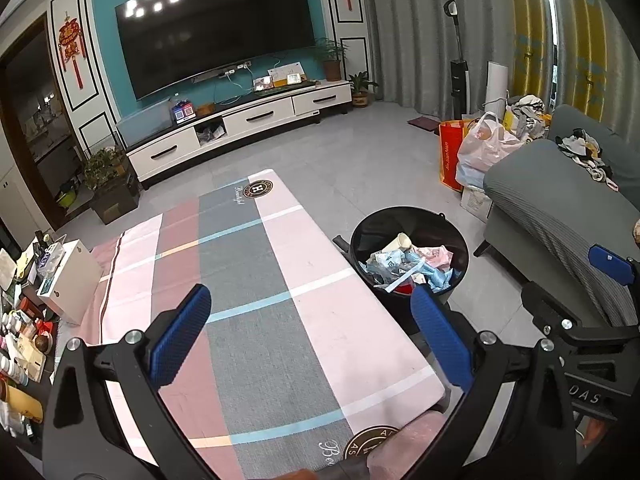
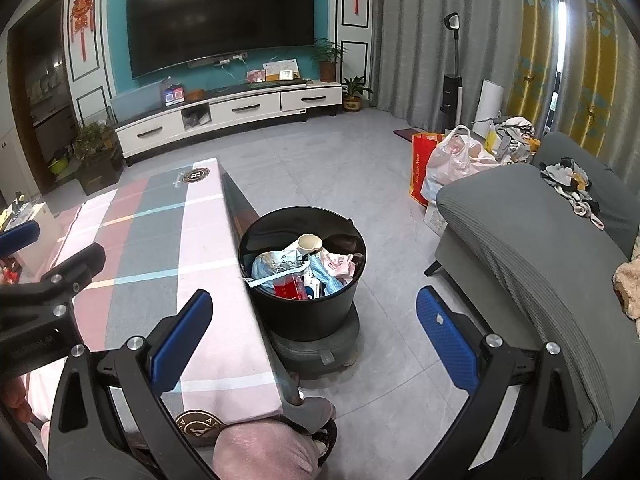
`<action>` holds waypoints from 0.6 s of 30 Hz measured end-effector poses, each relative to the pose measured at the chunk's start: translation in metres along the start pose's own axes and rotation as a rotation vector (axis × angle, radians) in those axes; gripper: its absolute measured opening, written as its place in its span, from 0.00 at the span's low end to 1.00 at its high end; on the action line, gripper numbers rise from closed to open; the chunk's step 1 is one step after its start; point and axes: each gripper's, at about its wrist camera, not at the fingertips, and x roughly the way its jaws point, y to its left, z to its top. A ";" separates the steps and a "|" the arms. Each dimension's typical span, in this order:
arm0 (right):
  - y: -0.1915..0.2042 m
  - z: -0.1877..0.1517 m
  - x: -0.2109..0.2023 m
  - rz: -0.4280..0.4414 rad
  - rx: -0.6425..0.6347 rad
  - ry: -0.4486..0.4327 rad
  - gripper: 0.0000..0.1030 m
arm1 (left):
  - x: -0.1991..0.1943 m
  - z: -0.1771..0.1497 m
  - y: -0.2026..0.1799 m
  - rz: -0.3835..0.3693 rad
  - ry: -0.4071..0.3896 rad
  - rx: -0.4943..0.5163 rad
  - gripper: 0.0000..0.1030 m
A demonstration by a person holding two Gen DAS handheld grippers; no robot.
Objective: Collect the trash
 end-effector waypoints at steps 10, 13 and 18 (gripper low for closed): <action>0.000 0.000 0.000 0.001 -0.001 0.001 0.97 | 0.002 -0.001 0.005 0.011 0.003 -0.002 0.97; -0.001 0.000 0.000 0.000 0.002 0.002 0.97 | 0.004 -0.001 0.006 0.011 0.008 -0.002 0.97; -0.001 -0.001 0.002 -0.004 0.006 0.005 0.97 | 0.004 -0.001 0.007 0.012 0.008 -0.004 0.97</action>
